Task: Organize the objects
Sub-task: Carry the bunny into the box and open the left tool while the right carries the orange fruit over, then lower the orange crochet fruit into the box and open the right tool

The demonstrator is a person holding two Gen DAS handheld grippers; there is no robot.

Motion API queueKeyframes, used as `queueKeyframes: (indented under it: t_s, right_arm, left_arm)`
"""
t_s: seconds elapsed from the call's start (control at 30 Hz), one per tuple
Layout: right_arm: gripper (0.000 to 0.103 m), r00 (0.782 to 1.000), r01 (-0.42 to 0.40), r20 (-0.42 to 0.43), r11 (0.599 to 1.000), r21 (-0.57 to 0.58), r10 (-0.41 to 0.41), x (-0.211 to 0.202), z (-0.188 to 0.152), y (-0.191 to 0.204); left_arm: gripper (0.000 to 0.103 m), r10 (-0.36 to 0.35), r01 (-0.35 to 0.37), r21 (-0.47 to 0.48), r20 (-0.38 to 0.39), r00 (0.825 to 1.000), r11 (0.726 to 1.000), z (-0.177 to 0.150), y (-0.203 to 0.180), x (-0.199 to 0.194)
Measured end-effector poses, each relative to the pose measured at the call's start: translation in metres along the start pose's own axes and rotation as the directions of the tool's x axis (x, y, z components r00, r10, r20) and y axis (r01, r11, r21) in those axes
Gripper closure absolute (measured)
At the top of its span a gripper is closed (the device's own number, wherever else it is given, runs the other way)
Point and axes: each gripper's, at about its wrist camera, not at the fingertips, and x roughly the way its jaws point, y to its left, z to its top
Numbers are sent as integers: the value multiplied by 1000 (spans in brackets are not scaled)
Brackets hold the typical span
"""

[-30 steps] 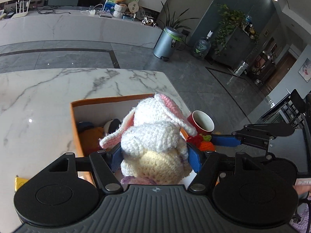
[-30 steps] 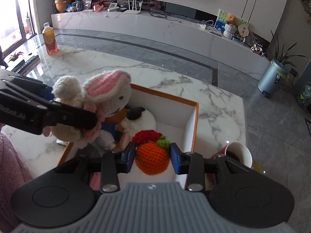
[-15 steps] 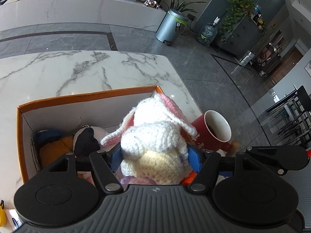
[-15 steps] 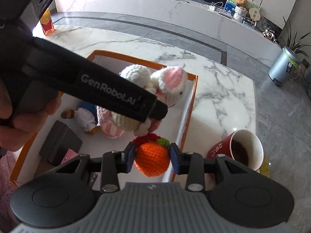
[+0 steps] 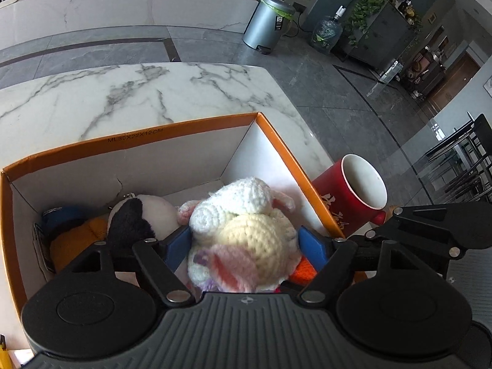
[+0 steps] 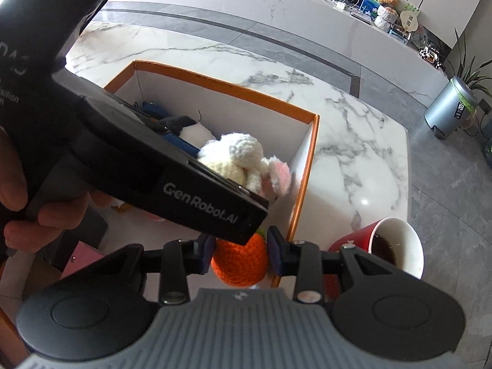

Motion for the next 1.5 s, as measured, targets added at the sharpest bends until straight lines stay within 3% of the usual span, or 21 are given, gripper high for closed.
queueKeyframes:
  t_s: [0.17,0.2,0.23,0.3,0.37,0.43,0.5,0.63,0.8,0.87,1.13,1.27,1.5]
  right_arm:
    - [65,1000,6,-3,1000,7,-6,1,0,0]
    - [65,1000,9,-4,1000,7,-9,1,0,0]
    - [65,1000,11,-6,1000,8,-11,1,1,1]
    - [65,1000,10,-10,1000,10,-10,-2,-1,2]
    - [65,1000,10,-14,1000,6,-10,-6,-4,4]
    - [65,1000,10,-17,1000,8,-10,-12,-8,5]
    - [65,1000,6,-17,1000,17,-6,-17,-10,5]
    - [65,999,-34,-29,999,42,36,-22,-14,6]
    - [65,992,-103,-69,992,72,108,-17,-20,14]
    - [65,988,-121,-92,989,82,128,-13,-23,18]
    - [65,990,-78,-113,995,60,84,10,-17,25]
    - [65,995,-12,-96,1000,21,14,21,-7,28]
    - [67,996,11,-85,998,61,-6,28,7,18]
  left_arm:
    - [18,-19,19,-8,14,1000,1000,-4,0,-27]
    - [28,-18,18,-4,16,1000,1000,-6,0,-32]
    - [44,-19,19,-6,22,1000,1000,-6,1,-34]
    - [60,-30,30,-5,33,999,1000,-6,3,-35]
    - [69,-47,47,-12,34,998,999,-4,5,-32]
    - [86,-62,61,-9,-3,998,998,-4,4,-24]
    - [91,-28,27,-6,-53,998,1000,-8,3,-14]
    - [91,-29,27,-16,-102,994,999,-24,7,1]
    - [91,-30,29,-16,-44,999,999,-29,13,-23]
    - [90,4,-4,15,-12,1000,1000,-31,13,-39]
    - [90,63,-63,55,17,998,996,-41,23,-76]
    - [90,67,-68,44,19,998,997,-46,32,-84]
    - [90,65,-66,27,46,997,997,-49,41,-97]
